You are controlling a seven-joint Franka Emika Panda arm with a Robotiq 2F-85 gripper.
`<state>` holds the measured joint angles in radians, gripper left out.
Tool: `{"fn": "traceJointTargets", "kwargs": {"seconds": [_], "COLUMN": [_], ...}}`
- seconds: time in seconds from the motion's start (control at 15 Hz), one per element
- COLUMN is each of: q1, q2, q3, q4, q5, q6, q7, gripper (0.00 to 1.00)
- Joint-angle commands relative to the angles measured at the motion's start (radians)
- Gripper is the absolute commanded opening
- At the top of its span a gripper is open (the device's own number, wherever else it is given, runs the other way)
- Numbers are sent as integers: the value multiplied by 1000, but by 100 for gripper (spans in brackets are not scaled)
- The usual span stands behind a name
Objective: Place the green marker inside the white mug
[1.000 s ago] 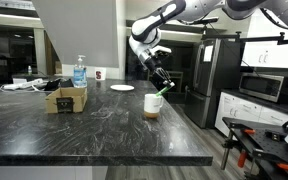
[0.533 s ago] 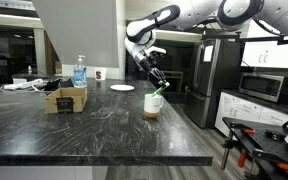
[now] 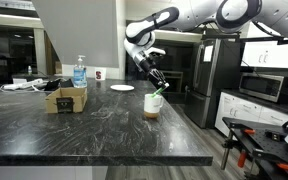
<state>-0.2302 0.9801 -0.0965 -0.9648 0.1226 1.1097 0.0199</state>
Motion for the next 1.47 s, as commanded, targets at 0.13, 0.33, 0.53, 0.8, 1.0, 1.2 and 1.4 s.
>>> {"fn": "traceJointTargets", "kwargs": {"seconds": [0.13,0.33,0.53,0.8,1.0,1.2,1.4], "q1": [0,0,0,1,2,3,11], "q2": [0,0,-1,-5,-8,-23,-81], "q3": [0,0,0,-1,-2,-5,-11], "q4": [0,0,-1,-5,-8,-24,-87], "q5": [0,0,0,0,-1,-2,-8], "q6": [0,0,1,6,11,22,129], "q7": [0,0,0,2,5,4,-3], "gripper": [21,21,46,69,90,100,100]}}
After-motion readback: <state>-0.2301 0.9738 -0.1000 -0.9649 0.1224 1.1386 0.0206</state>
